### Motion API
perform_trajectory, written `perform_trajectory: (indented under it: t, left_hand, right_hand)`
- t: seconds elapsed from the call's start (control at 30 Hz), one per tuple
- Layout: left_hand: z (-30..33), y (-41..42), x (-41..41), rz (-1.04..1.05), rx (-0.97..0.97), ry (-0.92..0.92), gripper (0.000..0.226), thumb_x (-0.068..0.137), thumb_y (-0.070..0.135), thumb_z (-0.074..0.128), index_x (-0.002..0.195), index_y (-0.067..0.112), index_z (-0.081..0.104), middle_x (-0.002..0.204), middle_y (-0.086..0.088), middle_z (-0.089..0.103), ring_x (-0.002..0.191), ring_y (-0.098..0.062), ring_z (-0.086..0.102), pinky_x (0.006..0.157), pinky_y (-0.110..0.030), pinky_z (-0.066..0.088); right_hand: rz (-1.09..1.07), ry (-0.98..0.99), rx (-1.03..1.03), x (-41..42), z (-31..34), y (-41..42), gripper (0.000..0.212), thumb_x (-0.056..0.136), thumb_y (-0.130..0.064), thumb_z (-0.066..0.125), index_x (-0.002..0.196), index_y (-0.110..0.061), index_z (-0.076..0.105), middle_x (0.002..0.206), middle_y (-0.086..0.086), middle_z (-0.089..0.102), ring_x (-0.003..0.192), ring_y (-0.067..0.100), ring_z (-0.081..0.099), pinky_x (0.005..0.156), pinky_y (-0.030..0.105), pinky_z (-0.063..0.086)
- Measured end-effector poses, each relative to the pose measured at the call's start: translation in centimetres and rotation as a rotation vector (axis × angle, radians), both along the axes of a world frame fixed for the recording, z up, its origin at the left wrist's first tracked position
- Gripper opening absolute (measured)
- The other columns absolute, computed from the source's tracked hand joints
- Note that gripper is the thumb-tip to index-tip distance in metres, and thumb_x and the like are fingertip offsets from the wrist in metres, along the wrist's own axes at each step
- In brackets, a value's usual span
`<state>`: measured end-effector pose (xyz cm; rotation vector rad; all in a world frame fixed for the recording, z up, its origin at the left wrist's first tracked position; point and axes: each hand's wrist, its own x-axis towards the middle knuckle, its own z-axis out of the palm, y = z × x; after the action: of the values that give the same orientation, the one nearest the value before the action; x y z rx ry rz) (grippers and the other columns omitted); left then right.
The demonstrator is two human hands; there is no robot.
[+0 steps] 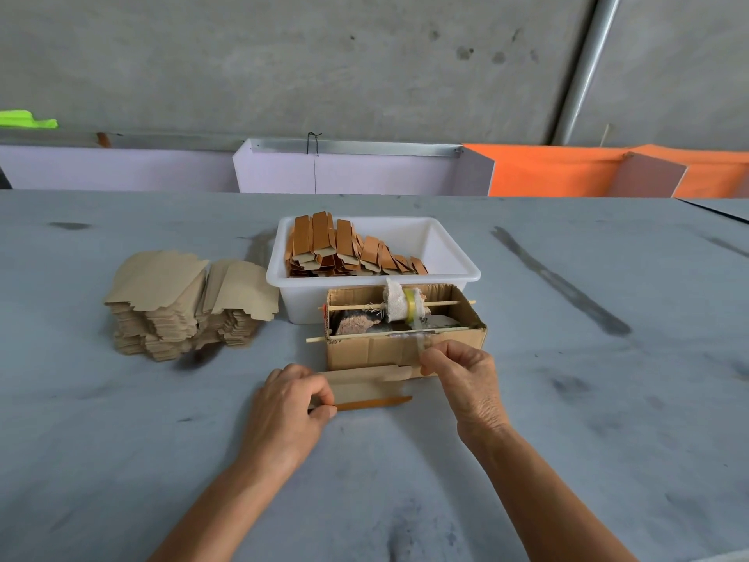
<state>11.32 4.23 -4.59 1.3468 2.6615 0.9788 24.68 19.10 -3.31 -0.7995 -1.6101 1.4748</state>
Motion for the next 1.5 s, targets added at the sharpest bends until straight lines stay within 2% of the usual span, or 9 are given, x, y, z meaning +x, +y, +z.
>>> perform_trajectory:
  t: [0.2,0.33,0.73,0.9,1.0,1.13,1.2,1.27,1.5]
  left_hand:
    - [0.2,-0.1,0.2,-0.01,-0.005,-0.006,0.008,0.079,0.02,0.072,0.076,0.021,0.065,0.091,0.009,0.05,0.096,-0.015,0.048,0.083,-0.029,0.036]
    - [0.2,0.0,0.3,-0.016,-0.017,-0.011,0.023,0.079,0.021,0.072,0.069,0.03,0.054,0.091,0.01,0.05,0.096,-0.015,0.047,0.082,-0.028,0.035]
    - [0.0,-0.1,0.2,-0.047,-0.013,0.047,0.006,0.078,0.018,0.073,0.077,0.017,0.067,0.089,0.012,0.048,0.096,-0.014,0.048,0.077,-0.023,0.031]
    - [0.3,-0.4,0.5,-0.083,-0.017,0.048,0.004,0.079,0.016,0.072,0.079,0.016,0.068,0.092,0.012,0.05,0.098,-0.015,0.05,0.079,-0.024,0.034]
    - [0.7,-1.1,0.9,-0.117,0.039,0.014,0.008,0.075,0.011,0.074,0.074,0.013,0.067,0.091,0.01,0.055,0.094,-0.015,0.052,0.077,-0.024,0.035]
    - [1.7,-2.3,1.9,-0.168,0.184,-0.109,0.021,0.072,0.005,0.075,0.063,0.019,0.062,0.088,0.015,0.056,0.085,-0.001,0.054,0.068,-0.003,0.033]
    - [2.3,-2.5,2.5,-0.196,0.23,-0.152,0.025,0.073,0.004,0.074,0.062,0.022,0.06,0.089,0.013,0.057,0.084,0.003,0.054,0.066,-0.002,0.034]
    - [2.8,-2.5,3.0,-0.215,0.247,-0.148,0.024,0.074,0.005,0.074,0.062,0.022,0.061,0.09,0.012,0.057,0.084,0.003,0.053,0.065,-0.003,0.034]
    - [3.0,-2.4,4.2,-0.19,0.371,-0.222,0.027,0.069,0.0,0.077,0.067,0.023,0.064,0.091,0.012,0.058,0.088,0.003,0.057,0.071,-0.002,0.038]
  right_hand:
    - [-0.039,-0.081,-0.1,-0.1,-0.2,0.1,0.017,0.076,-0.005,0.063,0.061,0.003,0.064,0.064,0.011,0.057,0.069,0.015,0.048,0.063,0.022,0.038]
    - [-0.067,-0.114,-0.125,-0.1,0.0,0.1,0.02,0.076,-0.005,0.064,0.056,-0.004,0.066,0.06,0.009,0.059,0.065,0.013,0.05,0.063,0.022,0.04]
    - [-0.103,-0.242,-0.178,0.1,0.2,0.3,0.015,0.069,-0.008,0.066,0.055,-0.008,0.067,0.06,0.007,0.057,0.063,0.013,0.046,0.058,0.025,0.037]
    - [-0.092,-0.226,-0.191,0.6,0.4,0.2,0.009,0.071,-0.007,0.067,0.066,0.0,0.069,0.063,0.007,0.057,0.068,0.014,0.047,0.062,0.027,0.037]
    - [-0.052,-0.169,-0.209,1.8,0.6,-0.4,0.008,0.075,-0.006,0.07,0.069,-0.011,0.072,0.069,0.0,0.066,0.074,0.012,0.055,0.068,0.024,0.041]
    - [0.127,-0.045,-0.268,3.9,0.6,-1.5,0.038,0.07,-0.008,0.078,0.104,-0.02,0.067,0.099,0.004,0.07,0.094,0.018,0.066,0.087,0.03,0.051]
    - [0.231,-0.012,-0.327,4.7,0.6,-2.0,0.068,0.057,-0.01,0.085,0.119,-0.023,0.057,0.104,0.008,0.067,0.096,0.022,0.067,0.086,0.032,0.053]
    - [0.284,0.018,-0.361,4.9,0.5,-2.8,0.079,0.054,-0.004,0.086,0.124,-0.02,0.053,0.104,0.016,0.066,0.097,0.032,0.066,0.082,0.034,0.055]
    - [0.187,0.152,-0.402,4.7,0.9,-4.9,0.048,0.066,0.007,0.071,0.109,-0.011,0.058,0.069,0.012,0.069,0.067,0.025,0.07,0.058,0.025,0.056]
